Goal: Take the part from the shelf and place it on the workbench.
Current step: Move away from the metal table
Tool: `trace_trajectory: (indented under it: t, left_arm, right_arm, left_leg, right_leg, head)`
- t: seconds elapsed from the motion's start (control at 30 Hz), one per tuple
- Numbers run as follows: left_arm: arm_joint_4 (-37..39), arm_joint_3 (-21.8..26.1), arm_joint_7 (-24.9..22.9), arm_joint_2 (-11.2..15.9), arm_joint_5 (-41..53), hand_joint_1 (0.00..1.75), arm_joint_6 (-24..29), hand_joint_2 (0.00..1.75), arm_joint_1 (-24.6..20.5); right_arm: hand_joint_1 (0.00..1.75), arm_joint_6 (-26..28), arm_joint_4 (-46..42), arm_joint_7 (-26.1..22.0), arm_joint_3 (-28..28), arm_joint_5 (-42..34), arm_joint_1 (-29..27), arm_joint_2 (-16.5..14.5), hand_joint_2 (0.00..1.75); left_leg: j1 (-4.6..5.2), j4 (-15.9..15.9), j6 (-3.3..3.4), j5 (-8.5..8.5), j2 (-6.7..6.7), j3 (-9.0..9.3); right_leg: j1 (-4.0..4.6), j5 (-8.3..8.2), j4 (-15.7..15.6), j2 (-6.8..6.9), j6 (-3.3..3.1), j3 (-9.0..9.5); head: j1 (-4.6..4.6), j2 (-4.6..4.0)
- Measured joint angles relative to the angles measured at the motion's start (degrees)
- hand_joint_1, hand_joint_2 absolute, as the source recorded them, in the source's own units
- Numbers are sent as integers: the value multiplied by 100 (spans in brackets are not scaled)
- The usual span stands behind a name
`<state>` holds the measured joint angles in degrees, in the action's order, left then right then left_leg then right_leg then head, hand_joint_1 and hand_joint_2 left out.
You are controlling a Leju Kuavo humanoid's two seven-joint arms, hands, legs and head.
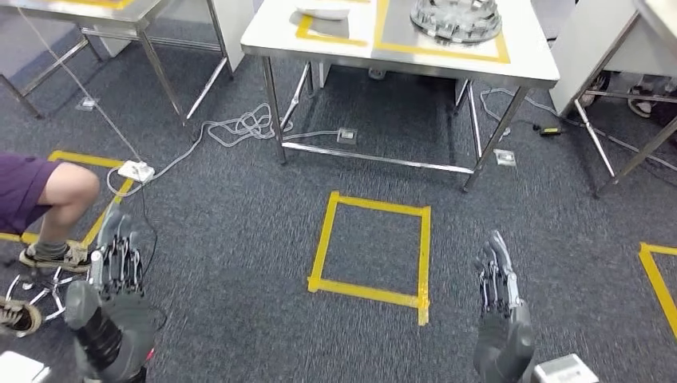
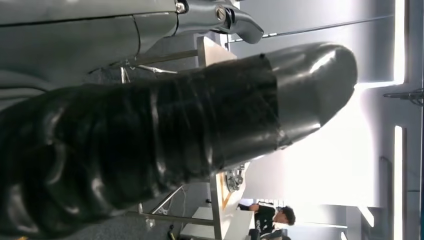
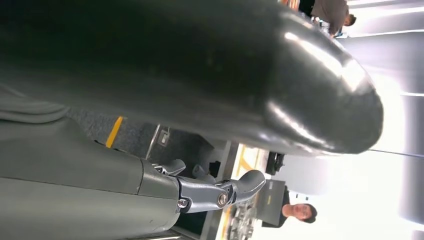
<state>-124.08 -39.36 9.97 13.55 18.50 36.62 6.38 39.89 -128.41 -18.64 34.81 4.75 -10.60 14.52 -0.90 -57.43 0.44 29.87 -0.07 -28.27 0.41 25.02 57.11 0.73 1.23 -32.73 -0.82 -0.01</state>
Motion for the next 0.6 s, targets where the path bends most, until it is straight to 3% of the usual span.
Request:
trace_trajectory:
  t: [0.07,0.13,0.2,0.23,0.27,0.3,0.37,0.43,0.53,0.6]
  left_arm:
    - [2,0,64,2,-26,0,30,0,24]
    - [8,-1,154,2,-62,0,66,0,65]
    - [29,-2,230,2,-99,0,86,0,94]
    - [44,-3,264,3,-123,0,90,0,101]
    - [62,-4,299,3,-149,0,92,0,104]
    - [80,-4,342,2,-176,0,91,0,108]
    - [115,-4,436,0,-231,0,79,0,116]
    - [149,-4,514,-3,-268,0,63,0,119]
    - [201,-4,568,-4,-290,0,55,0,124]
    - [230,0,597,-4,-304,0,53,0,134]
  right_arm:
    - [0,0,4,-80,2,0,-37,3,0]
    - [0,0,15,-185,3,1,-101,5,0]
    - [0,0,40,-273,10,-2,-151,3,0]
    - [0,0,58,-310,15,-11,-169,2,0]
    - [0,0,77,-350,21,-28,-183,1,0]
    - [0,0,97,-399,27,-55,-194,0,0]
    - [0,0,136,-526,36,-125,-201,-4,0]
    - [0,0,167,-655,39,-189,-199,-13,0]
    - [0,0,213,-742,42,-242,-209,-25,0]
    - [0,-1,246,-772,43,-279,-210,-45,0]
  left_leg:
    - [-17,30,96,-32,-3,-60]
    - [-29,42,178,-101,1,-131]
    - [-15,29,209,-171,2,-225]
    - [-8,19,209,-206,3,-280]
    - [-3,8,206,-236,3,-331]
    - [1,-3,201,-262,2,-375]
    - [7,-15,175,-315,-2,-434]
    - [3,-13,116,-378,-2,-474]
    - [-22,0,8,-460,8,-508]
    - [-20,-156,-40,-299,6,-600]
  right_leg:
    - [-9,69,101,-15,68,-100]
    - [-31,432,555,-32,133,-292]
    - [-58,849,1289,-34,179,-518]
    - [-67,934,1537,-34,188,-567]
    - [-71,903,1580,-34,186,-522]
    - [-71,783,1401,-35,172,-374]
    - [-57,530,603,-39,104,127]
    - [-18,449,-6,-43,36,492]
    - [16,394,-169,-39,-51,478]
    - [-11,302,-258,-18,-123,470]
  head:
    - [24,0]
    - [88,-1]
    - [158,-1]
    - [176,0]
    - [188,0]
    - [200,0]
    - [226,-1]
    - [231,-1]
    - [252,0]
    - [225,0]
